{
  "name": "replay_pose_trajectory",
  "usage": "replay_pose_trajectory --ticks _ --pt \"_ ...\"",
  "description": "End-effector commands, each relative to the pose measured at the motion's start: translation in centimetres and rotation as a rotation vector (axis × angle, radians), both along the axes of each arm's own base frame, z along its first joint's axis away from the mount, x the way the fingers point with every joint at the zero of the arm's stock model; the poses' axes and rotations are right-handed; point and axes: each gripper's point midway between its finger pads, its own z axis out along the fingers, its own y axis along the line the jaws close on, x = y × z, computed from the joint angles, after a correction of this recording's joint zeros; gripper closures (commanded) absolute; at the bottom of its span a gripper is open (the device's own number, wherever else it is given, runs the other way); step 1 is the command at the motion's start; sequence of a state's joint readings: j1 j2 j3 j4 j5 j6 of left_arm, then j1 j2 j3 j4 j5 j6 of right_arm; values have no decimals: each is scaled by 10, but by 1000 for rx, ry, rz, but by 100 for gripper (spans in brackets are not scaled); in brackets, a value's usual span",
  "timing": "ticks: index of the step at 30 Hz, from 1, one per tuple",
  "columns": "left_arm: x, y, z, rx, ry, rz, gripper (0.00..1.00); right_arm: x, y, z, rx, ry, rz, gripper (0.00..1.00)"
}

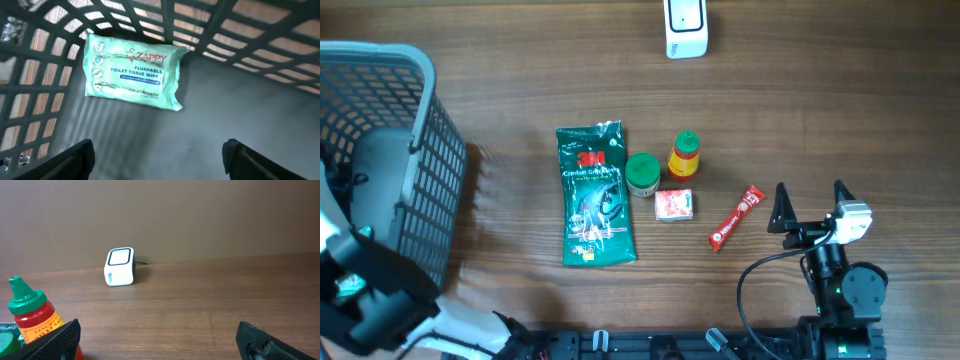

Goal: Scan the item barcode
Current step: 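Reach into the basket and grasp the mint-green Zappy wipes pack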

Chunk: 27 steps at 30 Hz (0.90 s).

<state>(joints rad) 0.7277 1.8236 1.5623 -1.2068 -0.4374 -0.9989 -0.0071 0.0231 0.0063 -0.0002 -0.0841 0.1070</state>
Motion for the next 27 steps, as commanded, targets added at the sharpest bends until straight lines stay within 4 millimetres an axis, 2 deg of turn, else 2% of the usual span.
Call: replay_pose_trajectory --ticks 1,4,7,15,17,24,25,27 --pt "-15 17 -24 41 164 21 16 0 -1 0 -10 -1 -6 0" --pt "-15 17 -54 -8 226 16 16 0 -1 0 -10 -1 -6 0" --pt "-17 19 -70 -25 270 13 16 0 -1 0 -10 -1 -6 0" --pt "-23 23 -83 -20 335 8 12 0 -1 0 -10 -1 -6 0" --pt "-22 23 -90 -24 340 8 0 0 -1 0 -10 -1 -6 0" --pt "-38 13 -121 -38 355 12 0 0 -1 0 -10 -1 -6 0" --pt "-42 9 -127 -45 362 12 2 0 -1 0 -10 -1 -6 0" --pt "-52 3 -137 -61 379 15 28 0 -1 0 -10 -1 -6 0"
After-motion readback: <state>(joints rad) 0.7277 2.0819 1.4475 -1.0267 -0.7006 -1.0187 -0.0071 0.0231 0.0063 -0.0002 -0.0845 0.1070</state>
